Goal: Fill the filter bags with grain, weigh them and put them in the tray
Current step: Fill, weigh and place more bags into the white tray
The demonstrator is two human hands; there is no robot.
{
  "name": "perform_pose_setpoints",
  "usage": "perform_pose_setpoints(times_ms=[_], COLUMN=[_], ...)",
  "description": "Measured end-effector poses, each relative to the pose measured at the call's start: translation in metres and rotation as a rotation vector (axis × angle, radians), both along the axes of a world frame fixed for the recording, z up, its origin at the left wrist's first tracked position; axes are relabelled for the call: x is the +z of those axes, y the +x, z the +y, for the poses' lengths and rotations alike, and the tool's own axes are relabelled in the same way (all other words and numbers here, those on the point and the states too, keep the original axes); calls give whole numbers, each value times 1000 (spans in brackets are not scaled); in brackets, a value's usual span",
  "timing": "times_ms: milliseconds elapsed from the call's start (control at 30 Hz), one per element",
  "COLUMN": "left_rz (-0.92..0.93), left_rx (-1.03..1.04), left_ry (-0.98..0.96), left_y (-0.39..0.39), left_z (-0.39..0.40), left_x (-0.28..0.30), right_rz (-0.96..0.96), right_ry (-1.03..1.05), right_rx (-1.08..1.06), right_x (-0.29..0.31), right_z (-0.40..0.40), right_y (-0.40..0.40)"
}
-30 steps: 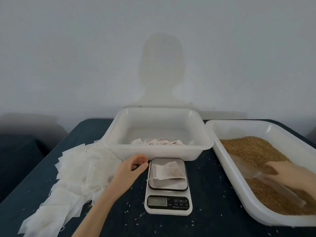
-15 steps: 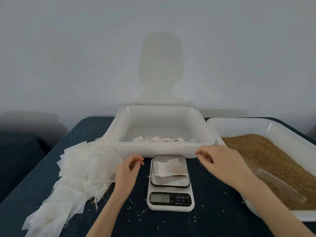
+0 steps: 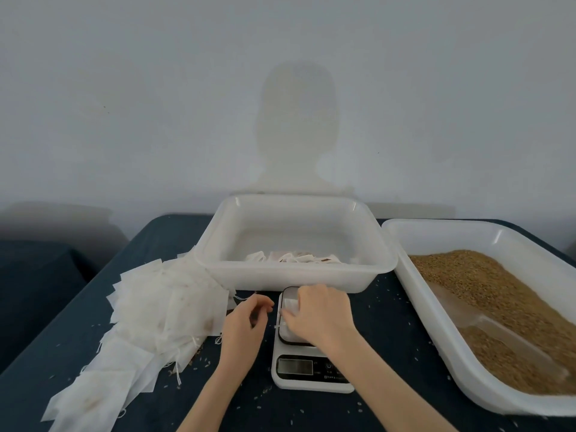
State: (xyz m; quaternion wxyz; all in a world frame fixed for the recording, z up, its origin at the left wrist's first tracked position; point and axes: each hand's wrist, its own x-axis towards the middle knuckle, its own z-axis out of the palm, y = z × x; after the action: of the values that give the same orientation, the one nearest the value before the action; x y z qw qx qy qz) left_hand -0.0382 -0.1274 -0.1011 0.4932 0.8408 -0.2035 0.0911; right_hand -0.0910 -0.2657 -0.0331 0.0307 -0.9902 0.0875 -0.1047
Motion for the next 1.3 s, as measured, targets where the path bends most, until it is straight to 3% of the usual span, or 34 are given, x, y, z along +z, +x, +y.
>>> perform_pose_setpoints(times_ms=[233,333,467,667,767,1000,1300], left_rz=[-2,66,185,209,288,302,274], left_rx=[-28,-147,-330,-254,-330,-443,-502], left_ry=[-7,-159,-134,-56,-186,-208,-115], left_y=[-3,-10,-13,-9,-7,-10,-10], left_z=[1,-1,-16,-39,-40,-48,-66], left_x=[2,12,21,31,34,43,67], right_rz=[18,-28,-120,-118,-123,-92,-216], right_ry=[47,232,520,838,852,849,641], right_rx=[-46,-64,-22,179,187,165,22], right_x=[7,17,35,50,55,69,88], right_z=[-2,-13,-27,-29,-35,-57,-129], right_y=[13,12,8,-1,-8,-26,-60])
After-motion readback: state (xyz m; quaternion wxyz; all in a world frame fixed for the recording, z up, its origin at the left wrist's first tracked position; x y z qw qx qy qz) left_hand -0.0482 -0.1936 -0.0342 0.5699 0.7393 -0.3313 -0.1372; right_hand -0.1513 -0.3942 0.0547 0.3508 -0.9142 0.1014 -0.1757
